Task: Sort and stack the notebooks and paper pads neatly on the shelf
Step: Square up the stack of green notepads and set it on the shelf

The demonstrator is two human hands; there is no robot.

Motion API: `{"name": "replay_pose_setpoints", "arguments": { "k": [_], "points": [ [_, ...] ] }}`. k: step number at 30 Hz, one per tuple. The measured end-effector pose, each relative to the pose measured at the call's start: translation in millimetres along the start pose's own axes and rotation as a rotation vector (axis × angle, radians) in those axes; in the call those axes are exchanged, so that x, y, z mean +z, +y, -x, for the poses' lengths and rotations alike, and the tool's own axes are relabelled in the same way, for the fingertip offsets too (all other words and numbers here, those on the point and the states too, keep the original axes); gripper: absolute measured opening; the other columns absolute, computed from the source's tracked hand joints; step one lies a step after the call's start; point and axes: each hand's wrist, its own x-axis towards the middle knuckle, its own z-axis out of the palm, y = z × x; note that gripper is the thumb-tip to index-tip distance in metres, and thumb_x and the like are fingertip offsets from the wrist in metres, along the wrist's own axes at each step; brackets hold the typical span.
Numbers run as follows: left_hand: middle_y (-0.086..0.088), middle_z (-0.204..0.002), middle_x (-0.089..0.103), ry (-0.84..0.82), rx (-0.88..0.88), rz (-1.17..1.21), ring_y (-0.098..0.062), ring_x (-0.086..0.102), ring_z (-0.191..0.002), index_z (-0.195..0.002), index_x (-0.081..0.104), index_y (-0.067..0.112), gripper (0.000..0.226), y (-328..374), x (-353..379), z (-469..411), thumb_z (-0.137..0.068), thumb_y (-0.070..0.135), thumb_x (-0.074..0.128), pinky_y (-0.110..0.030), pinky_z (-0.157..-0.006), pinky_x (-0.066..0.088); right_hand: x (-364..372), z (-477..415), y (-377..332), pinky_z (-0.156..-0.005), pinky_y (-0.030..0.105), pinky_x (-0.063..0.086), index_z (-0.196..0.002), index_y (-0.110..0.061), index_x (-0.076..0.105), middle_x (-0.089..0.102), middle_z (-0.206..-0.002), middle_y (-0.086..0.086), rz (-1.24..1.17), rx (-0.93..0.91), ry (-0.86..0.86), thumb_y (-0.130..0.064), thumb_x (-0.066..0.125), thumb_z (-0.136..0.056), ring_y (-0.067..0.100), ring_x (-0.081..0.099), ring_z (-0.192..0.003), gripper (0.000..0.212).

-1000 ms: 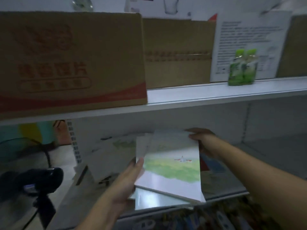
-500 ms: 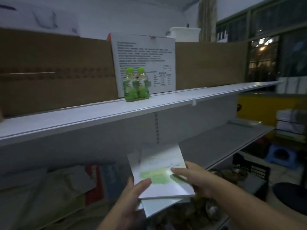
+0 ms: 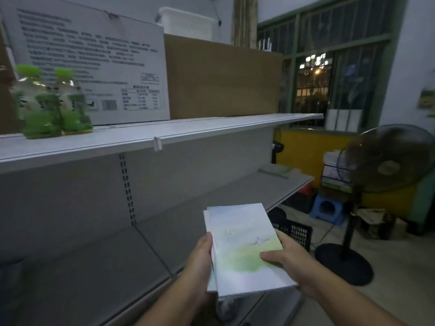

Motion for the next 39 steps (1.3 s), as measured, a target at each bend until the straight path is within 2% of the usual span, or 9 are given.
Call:
{"name": "replay_pose_setpoints", "arguments": {
  "k": [5,9,14,18,22,27,32,35,39],
  "points": [
    [-0.012,-0.062,0.071,-0.128,-0.041,0.054,-0.029,0.068,-0.050,-0.089,0.066,0.006,0.050,-3.2,63.7,-68.9,-0.097,0.046,0.038,-0.032,-0.039,0.053,-54.1,-54.6,-6.3,-0.072,0.037,0.056,-0.109,-0.019,0.057,0.071,-0.105,0.010,0.038,0.030,0.040,0.011,0.057,-0.085,0.031,0.069,-0.090,0.039],
    [-0.024,-0.098,0.071,-0.216,-0.146,0.174,-0.039,0.070,-0.079,-0.106,0.067,0.003,0.055,-3.6,109.6,-143.2,-0.091,0.048,0.041,-0.048,-0.077,0.054,-96.7,-118.9,-21.2,-0.064,0.032,0.055,-0.101,-0.026,0.058,0.071,-0.100,0.003,0.115,0.019,0.152,0.008,0.059,-0.085,0.026,0.070,-0.084,0.039],
    [-0.028,-0.116,0.062,-0.212,-0.196,0.134,-0.047,0.065,-0.096,-0.129,0.049,0.012,0.084,-18.3,162.5,-259.8,-0.061,0.051,0.079,-0.059,-0.078,0.053,-152.3,-202.3,-48.0,-0.059,0.025,0.053,-0.113,-0.019,0.055,0.069,-0.099,0.002,0.217,0.041,0.226,0.005,0.064,-0.082,0.021,0.069,-0.082,0.040],
    [-0.020,-0.108,0.065,-0.172,-0.058,0.089,-0.039,0.069,-0.085,-0.119,0.048,0.020,0.030,-6.9,200.5,-297.8,-0.092,0.025,0.058,-0.045,-0.063,0.057,-192.2,-254.4,-51.5,-0.062,0.023,0.052,-0.111,-0.021,0.054,0.069,-0.098,0.002,0.274,0.023,0.204,0.004,0.064,-0.082,0.018,0.068,-0.083,0.040],
    [-0.009,-0.098,0.061,-0.155,0.015,0.085,-0.027,0.063,-0.083,-0.113,0.047,0.021,0.017,-17.3,224.7,-331.0,-0.097,0.018,0.048,-0.033,-0.063,0.051,-223.7,-304.3,-40.8,-0.055,0.024,0.051,-0.115,-0.014,0.055,0.068,-0.093,0.011,0.247,0.072,0.235,-0.003,0.051,-0.091,0.023,0.068,-0.073,0.027],
    [-0.014,-0.118,0.064,-0.054,-0.043,-0.033,-0.033,0.064,-0.104,-0.123,0.056,0.018,0.060,-37.7,246.0,-410.6,-0.080,0.059,0.051,-0.054,-0.093,0.050,-268.1,-374.0,-30.2,-0.051,0.022,0.050,-0.114,-0.007,0.061,0.068,-0.089,0.014,0.293,0.141,0.211,0.008,0.042,-0.089,0.026,0.066,-0.071,0.036],
    [-0.015,-0.137,0.049,0.087,-0.011,-0.058,-0.034,0.055,-0.115,-0.138,0.043,0.014,0.048,-15.8,311.5,-481.6,-0.100,0.041,0.037,-0.044,-0.097,0.047,-342.0,-474.3,-53.3,-0.069,0.021,0.055,-0.124,-0.023,0.051,0.060,-0.116,0.002,0.377,0.031,0.079,0.003,0.051,-0.089,0.014,0.063,-0.087,0.043],
    [-0.012,-0.147,0.034,0.246,0.092,-0.037,-0.030,0.040,-0.131,-0.145,0.030,0.009,0.050,-18.6,353.4,-530.6,-0.100,0.030,0.040,-0.032,-0.102,0.036,-385.2,-531.0,-55.9,-0.089,0.038,0.054,-0.123,-0.022,0.058,0.064,-0.117,0.000,0.467,-0.021,0.017,-0.004,0.053,-0.088,0.018,0.064,-0.098,0.040],
    [-0.011,-0.116,0.057,0.416,0.098,-0.085,-0.030,0.054,-0.101,-0.125,0.052,0.009,0.029,-30.6,403.2,-576.6,-0.099,0.016,0.042,-0.029,-0.083,0.038,-430.2,-582.2,-56.1,-0.092,0.040,0.052,-0.097,-0.031,0.067,0.070,-0.104,-0.004,0.659,0.013,-0.072,-0.002,0.045,-0.090,0.017,0.067,-0.096,0.037]
  ]
}}
